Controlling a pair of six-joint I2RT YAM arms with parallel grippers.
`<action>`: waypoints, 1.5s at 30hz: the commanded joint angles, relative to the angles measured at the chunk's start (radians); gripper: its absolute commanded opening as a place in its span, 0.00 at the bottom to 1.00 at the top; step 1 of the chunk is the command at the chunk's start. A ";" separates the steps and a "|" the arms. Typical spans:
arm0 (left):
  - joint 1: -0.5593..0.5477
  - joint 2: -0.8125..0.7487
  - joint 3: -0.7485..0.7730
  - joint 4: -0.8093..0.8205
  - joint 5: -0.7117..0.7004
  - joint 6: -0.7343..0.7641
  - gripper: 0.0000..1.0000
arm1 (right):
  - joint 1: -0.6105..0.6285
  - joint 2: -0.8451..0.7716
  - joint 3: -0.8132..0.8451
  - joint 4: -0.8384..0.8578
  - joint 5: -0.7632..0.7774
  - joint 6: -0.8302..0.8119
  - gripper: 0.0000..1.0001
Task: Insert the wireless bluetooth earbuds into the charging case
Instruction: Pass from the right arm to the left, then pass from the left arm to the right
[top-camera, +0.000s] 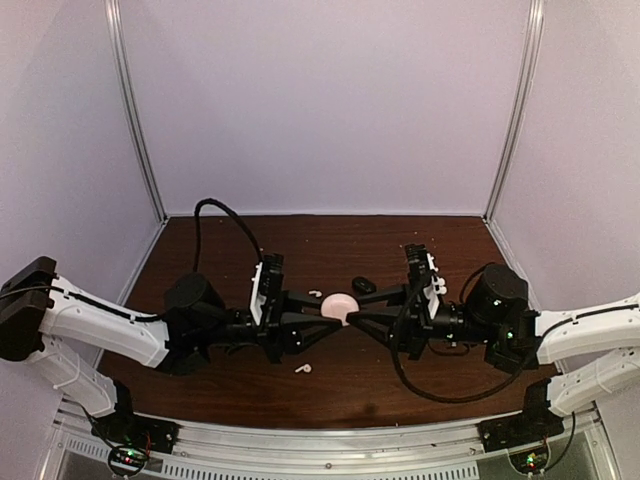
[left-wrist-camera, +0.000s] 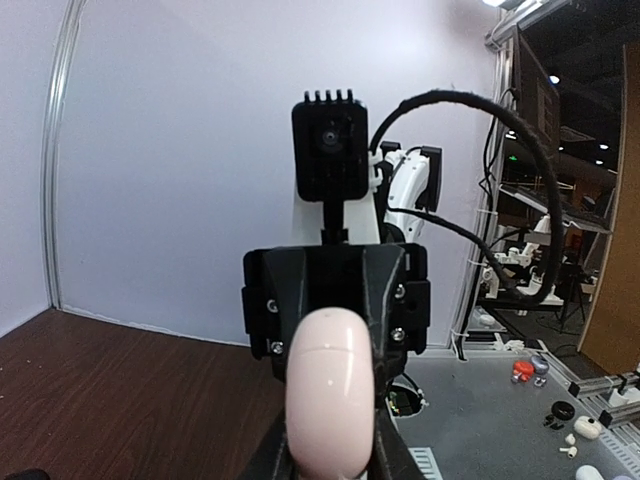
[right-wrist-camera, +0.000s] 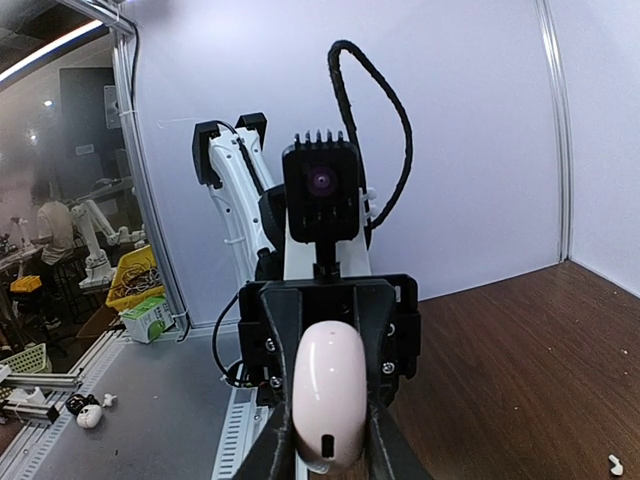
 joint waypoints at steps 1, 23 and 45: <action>-0.005 -0.017 0.029 0.033 0.021 0.032 0.02 | 0.000 -0.050 -0.024 -0.024 0.036 -0.001 0.27; 0.009 -0.086 0.311 -1.100 0.060 0.477 0.00 | 0.003 -0.160 0.089 -0.678 0.042 -0.168 0.52; 0.015 -0.007 0.377 -1.160 0.137 0.482 0.00 | 0.044 -0.017 0.142 -0.705 0.032 -0.226 0.44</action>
